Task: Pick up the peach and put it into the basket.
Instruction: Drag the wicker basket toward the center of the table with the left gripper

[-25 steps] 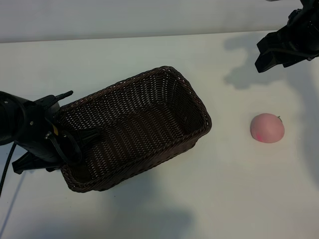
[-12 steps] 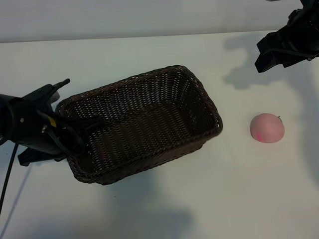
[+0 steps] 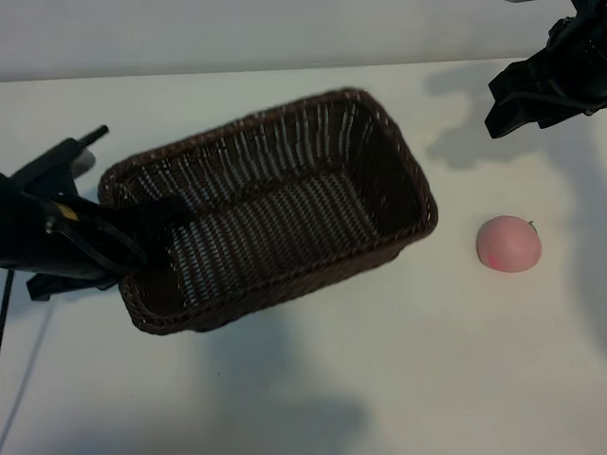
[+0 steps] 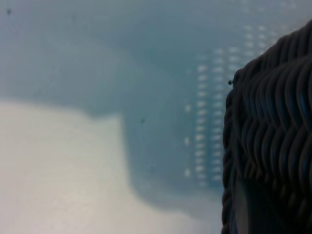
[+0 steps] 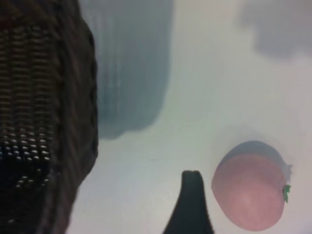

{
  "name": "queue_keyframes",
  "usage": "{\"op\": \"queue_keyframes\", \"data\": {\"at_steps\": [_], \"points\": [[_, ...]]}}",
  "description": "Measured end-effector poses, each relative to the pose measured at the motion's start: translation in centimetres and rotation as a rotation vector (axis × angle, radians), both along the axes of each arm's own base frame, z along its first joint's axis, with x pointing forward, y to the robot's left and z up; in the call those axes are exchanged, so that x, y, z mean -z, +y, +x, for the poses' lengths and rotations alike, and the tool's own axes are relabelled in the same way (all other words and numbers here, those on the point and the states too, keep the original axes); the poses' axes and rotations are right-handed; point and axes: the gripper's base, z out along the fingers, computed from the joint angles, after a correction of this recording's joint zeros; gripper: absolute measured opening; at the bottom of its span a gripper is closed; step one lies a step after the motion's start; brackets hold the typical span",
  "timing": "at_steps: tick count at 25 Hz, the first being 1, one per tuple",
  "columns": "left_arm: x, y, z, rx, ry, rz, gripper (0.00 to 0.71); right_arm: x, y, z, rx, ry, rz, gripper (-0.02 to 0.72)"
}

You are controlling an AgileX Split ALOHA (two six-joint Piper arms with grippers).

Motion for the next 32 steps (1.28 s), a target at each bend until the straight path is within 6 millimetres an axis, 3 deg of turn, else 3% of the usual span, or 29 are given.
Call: {"op": "queue_keyframes", "data": {"at_steps": [6, 13, 21, 32], "points": [[-1.8, 0.9, 1.6, 0.066, -0.050, 0.015, 0.160, 0.0, 0.0, 0.0, 0.000, 0.000, 0.000, 0.585], [-5.5, 0.8, 6.1, 0.164, -0.088, 0.060, 0.160, 0.0, 0.0, 0.0, 0.000, 0.000, 0.000, 0.585], [-4.1, -0.2, 10.1, 0.244, -0.039, 0.081, 0.160, 0.0, 0.0, 0.0, 0.000, 0.000, 0.001, 0.585], [-0.5, -3.8, 13.8, 0.325, 0.004, 0.085, 0.160, 0.0, 0.0, 0.0, 0.000, 0.000, 0.001, 0.585]]}}
